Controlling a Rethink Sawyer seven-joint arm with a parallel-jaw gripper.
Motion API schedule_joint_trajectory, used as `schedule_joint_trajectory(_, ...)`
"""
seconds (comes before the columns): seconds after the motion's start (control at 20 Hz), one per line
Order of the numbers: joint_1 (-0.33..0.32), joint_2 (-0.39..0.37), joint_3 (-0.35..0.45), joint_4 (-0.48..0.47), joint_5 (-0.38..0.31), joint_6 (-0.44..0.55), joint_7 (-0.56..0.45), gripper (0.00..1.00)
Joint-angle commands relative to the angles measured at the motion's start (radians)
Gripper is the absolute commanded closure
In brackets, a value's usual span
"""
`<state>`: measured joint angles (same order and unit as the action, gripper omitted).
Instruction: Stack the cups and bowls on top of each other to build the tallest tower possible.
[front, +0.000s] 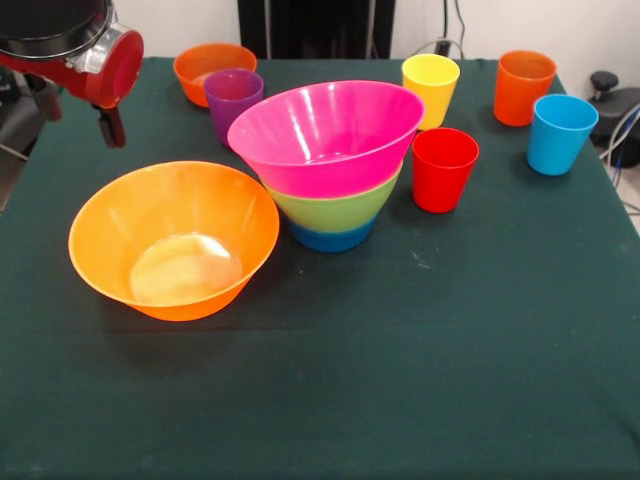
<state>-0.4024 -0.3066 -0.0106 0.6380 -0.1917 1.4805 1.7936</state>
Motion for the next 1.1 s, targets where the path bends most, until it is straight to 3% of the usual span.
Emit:
schedule_joint_trajectory(0.05,0.008,-0.002,0.091,0.134,-0.002,-0.029,-0.180,0.00)
schedule_joint_trajectory(0.7,0.008,-0.001,0.095,0.116,0.004,-0.007,-0.171,0.00)
schedule_joint_trajectory(1.1,0.024,0.027,0.096,0.046,0.002,0.052,-0.143,0.00)
